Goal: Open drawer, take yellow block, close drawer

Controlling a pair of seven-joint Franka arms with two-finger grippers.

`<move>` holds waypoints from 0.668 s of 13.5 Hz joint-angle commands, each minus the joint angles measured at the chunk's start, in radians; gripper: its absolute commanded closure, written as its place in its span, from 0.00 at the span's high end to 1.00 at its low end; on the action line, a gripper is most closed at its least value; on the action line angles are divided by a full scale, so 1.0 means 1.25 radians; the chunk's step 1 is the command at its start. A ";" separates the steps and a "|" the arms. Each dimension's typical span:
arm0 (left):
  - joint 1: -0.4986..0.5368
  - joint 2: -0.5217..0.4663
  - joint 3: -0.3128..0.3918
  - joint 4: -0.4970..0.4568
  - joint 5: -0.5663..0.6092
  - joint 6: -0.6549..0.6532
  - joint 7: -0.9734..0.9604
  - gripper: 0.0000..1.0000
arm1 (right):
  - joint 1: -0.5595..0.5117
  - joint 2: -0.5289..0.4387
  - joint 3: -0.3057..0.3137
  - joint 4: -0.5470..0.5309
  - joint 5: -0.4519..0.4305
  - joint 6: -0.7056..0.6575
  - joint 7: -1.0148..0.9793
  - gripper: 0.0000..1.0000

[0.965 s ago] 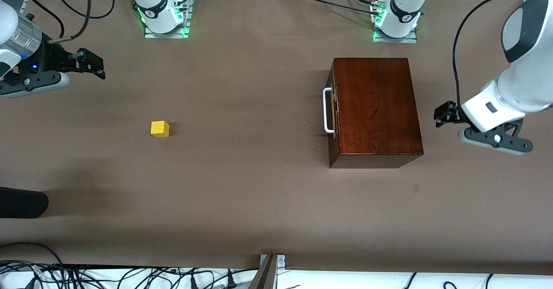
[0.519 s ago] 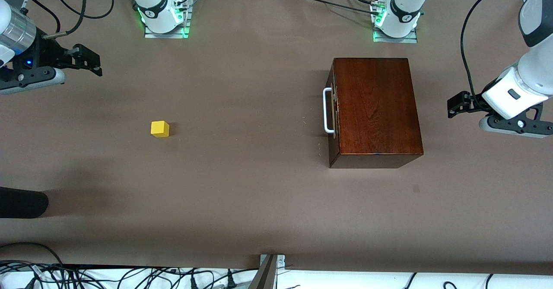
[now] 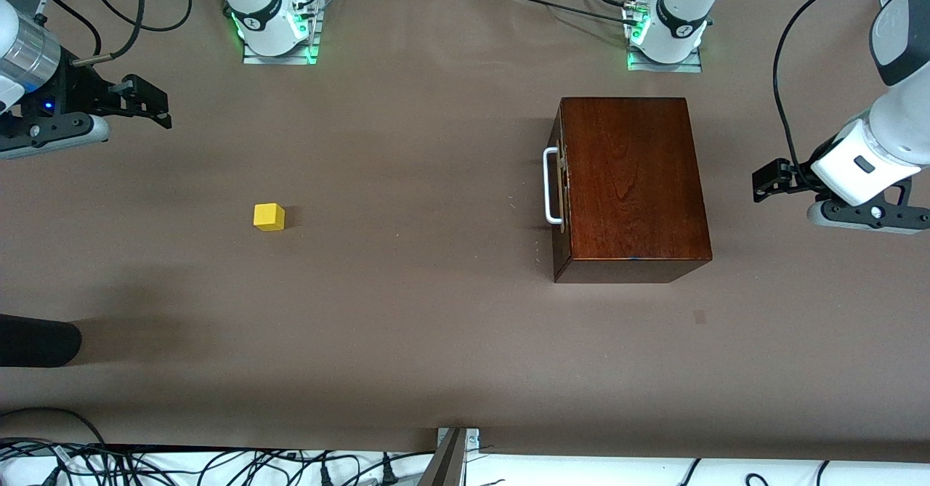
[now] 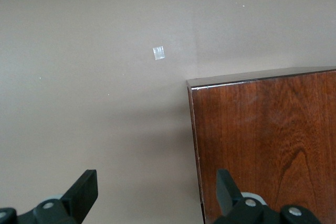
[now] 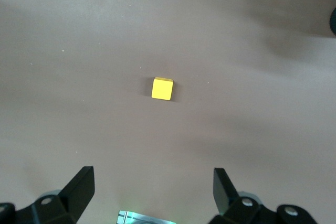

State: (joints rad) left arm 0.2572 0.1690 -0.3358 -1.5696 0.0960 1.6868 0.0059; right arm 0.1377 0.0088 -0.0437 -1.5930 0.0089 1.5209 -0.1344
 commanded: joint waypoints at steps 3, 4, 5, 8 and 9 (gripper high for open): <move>-0.187 -0.045 0.235 -0.027 -0.034 0.057 -0.006 1.00 | -0.010 0.008 0.004 0.020 0.017 -0.004 0.000 1.00; -0.200 -0.085 0.250 -0.077 -0.034 0.107 -0.008 1.00 | -0.010 0.008 0.004 0.020 0.017 0.001 0.000 1.00; -0.215 -0.129 0.261 -0.143 -0.033 0.168 -0.007 1.00 | -0.010 0.008 0.004 0.020 0.017 0.002 0.000 1.00; -0.216 -0.167 0.266 -0.192 -0.033 0.174 -0.011 1.00 | -0.010 0.008 0.004 0.020 0.017 0.002 0.000 1.00; -0.212 -0.159 0.265 -0.183 -0.033 0.138 -0.005 1.00 | -0.010 0.008 0.004 0.020 0.017 0.002 0.000 1.00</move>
State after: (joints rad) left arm 0.0039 0.0070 -0.0234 -1.7483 0.0739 1.8732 -0.0005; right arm 0.1374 0.0089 -0.0437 -1.5922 0.0090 1.5273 -0.1344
